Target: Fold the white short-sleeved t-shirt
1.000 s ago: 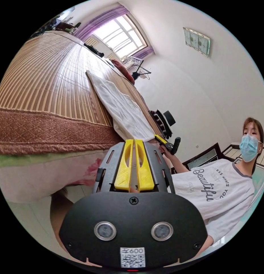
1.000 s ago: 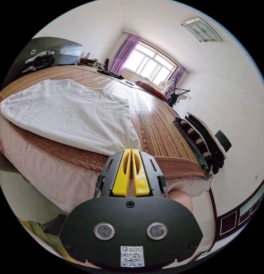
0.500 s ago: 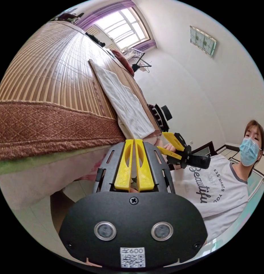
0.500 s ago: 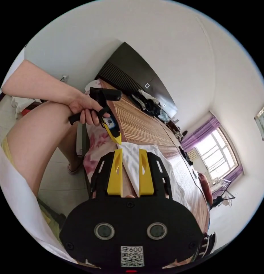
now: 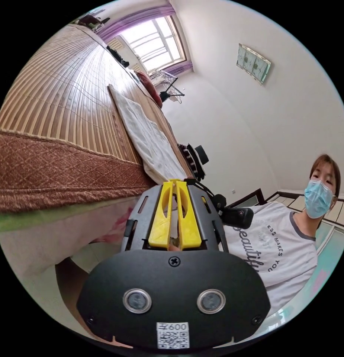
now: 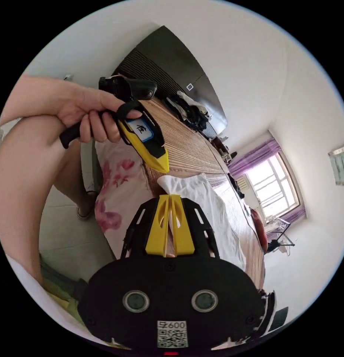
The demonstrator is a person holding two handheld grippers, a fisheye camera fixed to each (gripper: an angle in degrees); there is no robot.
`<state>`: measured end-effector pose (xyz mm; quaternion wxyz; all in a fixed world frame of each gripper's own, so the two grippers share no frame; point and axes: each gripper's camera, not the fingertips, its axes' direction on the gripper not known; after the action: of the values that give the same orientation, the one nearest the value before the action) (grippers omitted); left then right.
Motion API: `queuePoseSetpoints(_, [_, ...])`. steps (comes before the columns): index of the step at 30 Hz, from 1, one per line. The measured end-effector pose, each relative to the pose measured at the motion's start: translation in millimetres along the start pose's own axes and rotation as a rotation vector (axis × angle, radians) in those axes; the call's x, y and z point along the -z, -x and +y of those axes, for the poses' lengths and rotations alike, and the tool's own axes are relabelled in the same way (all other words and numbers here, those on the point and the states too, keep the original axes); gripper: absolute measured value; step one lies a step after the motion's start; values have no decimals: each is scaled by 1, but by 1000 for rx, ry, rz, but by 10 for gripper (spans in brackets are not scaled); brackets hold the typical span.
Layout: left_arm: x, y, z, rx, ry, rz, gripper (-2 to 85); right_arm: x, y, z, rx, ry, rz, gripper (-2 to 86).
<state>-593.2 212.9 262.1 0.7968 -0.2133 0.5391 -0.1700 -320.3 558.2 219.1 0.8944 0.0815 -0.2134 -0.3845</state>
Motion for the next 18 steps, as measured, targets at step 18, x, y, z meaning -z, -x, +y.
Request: queuePoseSetpoints(18, [-115,-151,127,-926,85,-716,40,-32,-91,53,-502,-36,-321,-8])
